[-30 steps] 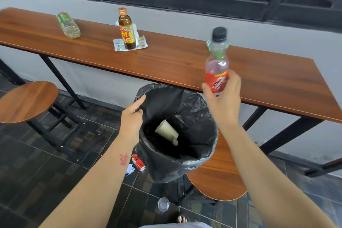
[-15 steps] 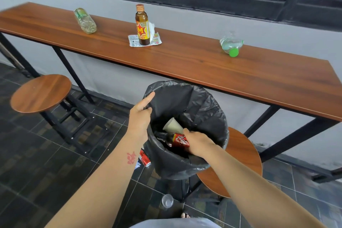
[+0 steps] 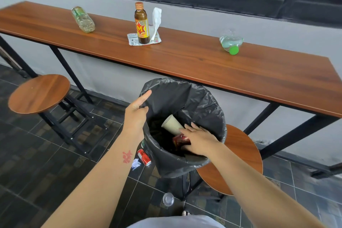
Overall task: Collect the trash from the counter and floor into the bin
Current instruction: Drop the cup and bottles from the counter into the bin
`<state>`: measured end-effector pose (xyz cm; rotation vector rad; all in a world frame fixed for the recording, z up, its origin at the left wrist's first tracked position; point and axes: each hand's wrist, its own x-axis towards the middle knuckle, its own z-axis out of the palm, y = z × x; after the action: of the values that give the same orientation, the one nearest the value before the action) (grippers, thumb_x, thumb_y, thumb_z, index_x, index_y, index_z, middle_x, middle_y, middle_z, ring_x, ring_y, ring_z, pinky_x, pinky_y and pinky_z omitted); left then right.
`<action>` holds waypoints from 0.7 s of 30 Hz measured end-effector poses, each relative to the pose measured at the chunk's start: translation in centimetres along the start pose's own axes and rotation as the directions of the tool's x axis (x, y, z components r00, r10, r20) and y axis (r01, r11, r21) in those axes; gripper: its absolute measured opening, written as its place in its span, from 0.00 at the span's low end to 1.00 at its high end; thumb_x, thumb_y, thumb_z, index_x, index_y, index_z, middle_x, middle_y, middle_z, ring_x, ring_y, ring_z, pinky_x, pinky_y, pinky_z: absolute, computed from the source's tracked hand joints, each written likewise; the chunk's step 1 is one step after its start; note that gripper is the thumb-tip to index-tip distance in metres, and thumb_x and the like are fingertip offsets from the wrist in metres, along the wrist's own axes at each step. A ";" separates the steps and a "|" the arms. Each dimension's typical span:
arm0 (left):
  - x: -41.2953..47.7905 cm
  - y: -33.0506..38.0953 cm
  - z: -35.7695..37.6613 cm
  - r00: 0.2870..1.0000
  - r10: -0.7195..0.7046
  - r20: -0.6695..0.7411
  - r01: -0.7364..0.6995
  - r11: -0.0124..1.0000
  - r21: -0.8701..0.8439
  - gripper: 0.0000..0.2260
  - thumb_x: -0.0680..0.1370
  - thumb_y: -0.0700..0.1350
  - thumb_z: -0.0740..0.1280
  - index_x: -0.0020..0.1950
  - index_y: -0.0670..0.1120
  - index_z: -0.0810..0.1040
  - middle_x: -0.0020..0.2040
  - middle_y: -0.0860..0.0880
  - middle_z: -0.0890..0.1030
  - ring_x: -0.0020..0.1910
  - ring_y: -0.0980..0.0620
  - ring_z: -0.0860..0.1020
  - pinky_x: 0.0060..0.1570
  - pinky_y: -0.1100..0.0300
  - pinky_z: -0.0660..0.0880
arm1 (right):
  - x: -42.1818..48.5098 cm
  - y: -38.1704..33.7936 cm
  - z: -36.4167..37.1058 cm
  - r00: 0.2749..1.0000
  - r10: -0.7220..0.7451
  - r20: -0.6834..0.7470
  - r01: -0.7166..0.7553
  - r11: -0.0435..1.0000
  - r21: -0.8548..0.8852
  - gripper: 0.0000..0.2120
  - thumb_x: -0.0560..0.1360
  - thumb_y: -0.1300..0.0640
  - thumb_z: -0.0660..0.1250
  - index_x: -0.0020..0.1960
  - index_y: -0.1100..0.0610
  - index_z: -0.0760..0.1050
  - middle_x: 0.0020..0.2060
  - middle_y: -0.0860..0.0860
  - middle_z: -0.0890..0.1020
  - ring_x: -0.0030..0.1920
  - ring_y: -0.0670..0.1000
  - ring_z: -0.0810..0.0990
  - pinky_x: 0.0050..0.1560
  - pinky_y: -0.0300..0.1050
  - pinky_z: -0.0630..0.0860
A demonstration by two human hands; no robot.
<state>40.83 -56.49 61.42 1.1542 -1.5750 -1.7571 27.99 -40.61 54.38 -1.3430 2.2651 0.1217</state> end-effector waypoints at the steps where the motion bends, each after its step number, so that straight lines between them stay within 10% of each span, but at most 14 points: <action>1: 0.0 0.0 0.1 1.000 0.000 -0.001 0.000 1.000 -0.005 0.25 0.81 0.31 0.59 0.64 0.58 0.80 0.66 0.60 0.73 0.37 0.65 0.73 0.53 0.70 0.70 | -0.3 0.0 -0.6 0.997 -0.014 -0.081 0.015 1.000 0.017 0.33 0.80 0.43 0.60 0.80 0.47 0.50 0.79 0.47 0.50 0.79 0.51 0.45 0.77 0.48 0.47; 7: 0.2 -0.1 0.5 1.000 -0.012 -0.010 0.012 1.000 -0.014 0.24 0.81 0.30 0.59 0.62 0.57 0.81 0.71 0.57 0.72 0.69 0.55 0.69 0.66 0.61 0.65 | -2.0 1.2 -5.2 0.752 0.029 -0.659 0.090 0.985 0.146 0.28 0.81 0.44 0.59 0.78 0.49 0.59 0.78 0.47 0.58 0.78 0.47 0.51 0.77 0.48 0.53; 13: 0.8 -0.8 0.8 0.999 -0.032 0.004 0.032 0.999 -0.035 0.24 0.81 0.30 0.59 0.61 0.57 0.82 0.68 0.56 0.75 0.60 0.57 0.73 0.64 0.60 0.69 | -1.0 5.5 -10.9 0.403 0.225 -0.887 0.006 0.969 0.249 0.27 0.81 0.47 0.61 0.76 0.56 0.62 0.77 0.53 0.61 0.78 0.52 0.54 0.77 0.50 0.54; 21: 2.2 -1.4 1.5 0.997 -0.080 -0.024 0.078 0.994 -0.075 0.24 0.81 0.30 0.58 0.59 0.57 0.83 0.65 0.54 0.78 0.64 0.47 0.76 0.64 0.46 0.74 | 3.8 12.0 -16.6 0.478 0.474 -0.740 -0.162 0.875 0.456 0.31 0.80 0.50 0.62 0.79 0.52 0.54 0.79 0.58 0.50 0.78 0.59 0.51 0.76 0.55 0.57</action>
<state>38.66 -57.20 59.44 1.2143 -1.4548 -1.8270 10.20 -42.86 65.02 -0.8117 3.1186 -0.9694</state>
